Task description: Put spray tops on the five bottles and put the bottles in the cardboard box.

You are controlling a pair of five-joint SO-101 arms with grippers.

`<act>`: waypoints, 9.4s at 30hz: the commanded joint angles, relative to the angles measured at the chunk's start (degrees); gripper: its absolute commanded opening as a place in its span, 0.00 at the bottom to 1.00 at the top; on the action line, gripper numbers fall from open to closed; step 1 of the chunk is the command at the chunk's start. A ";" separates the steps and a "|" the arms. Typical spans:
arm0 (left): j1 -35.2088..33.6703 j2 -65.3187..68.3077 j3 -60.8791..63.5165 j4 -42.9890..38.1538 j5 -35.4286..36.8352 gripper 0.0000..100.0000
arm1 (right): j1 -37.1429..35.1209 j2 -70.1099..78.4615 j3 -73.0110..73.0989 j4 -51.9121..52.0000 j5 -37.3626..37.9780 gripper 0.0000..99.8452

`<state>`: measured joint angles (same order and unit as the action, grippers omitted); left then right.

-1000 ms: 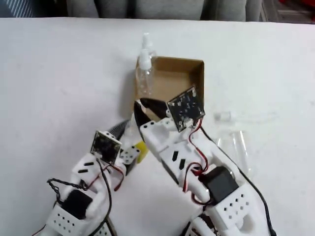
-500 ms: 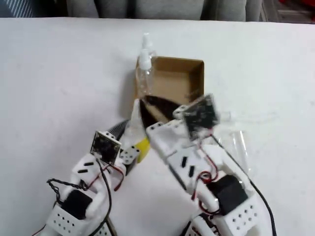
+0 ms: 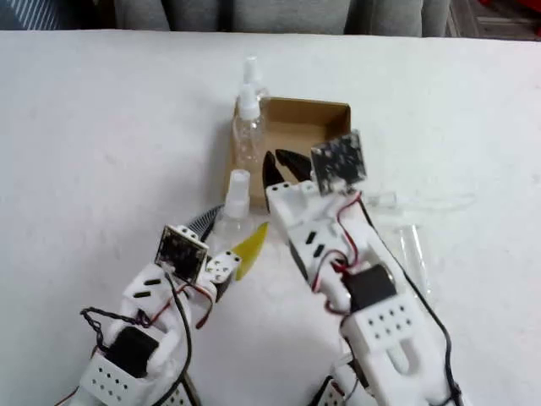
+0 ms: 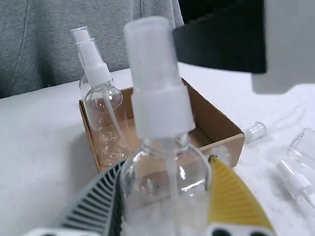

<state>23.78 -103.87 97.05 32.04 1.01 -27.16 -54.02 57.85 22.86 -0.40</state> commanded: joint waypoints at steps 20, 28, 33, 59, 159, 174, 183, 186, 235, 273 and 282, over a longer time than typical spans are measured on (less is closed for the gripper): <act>0.66 -0.57 -0.09 -1.85 0.79 0.02 | -2.68 -1.45 5.71 -1.71 0.70 0.02; 0.66 -0.57 -0.09 -2.02 0.79 0.02 | 5.41 -1.54 6.59 7.69 0.62 0.02; 0.66 -0.57 -0.09 -2.20 0.97 0.02 | 8.48 -2.07 13.71 8.84 0.53 0.02; -6.37 0.48 -10.90 -27.16 1.23 0.02 | 22.46 -2.07 27.69 8.84 0.70 0.02; -9.36 117.67 -34.81 -97.85 1.14 0.02 | 22.37 -2.07 29.54 4.88 4.04 0.02; -9.36 117.76 -34.73 -95.30 0.97 0.03 | 22.37 -2.07 29.54 4.88 4.04 0.02; -9.45 117.76 -34.73 -94.68 1.32 0.17 | 22.46 -2.07 29.54 4.88 4.04 0.02; -9.63 117.76 -34.73 -94.59 1.32 0.18 | 22.46 -2.07 29.54 4.88 4.04 0.02; -10.95 112.22 -34.64 -81.67 2.99 0.29 | 22.46 -2.07 29.54 4.88 4.13 0.02; -7.87 43.56 -8.53 -24.09 2.99 0.29 | 22.46 -2.07 29.54 4.79 4.13 0.02; -7.87 24.04 -2.20 -9.14 2.90 0.29 | 22.46 -2.07 29.54 4.88 4.13 0.02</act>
<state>15.34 -73.63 95.12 17.10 3.47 -5.45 -55.16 87.91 28.75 3.03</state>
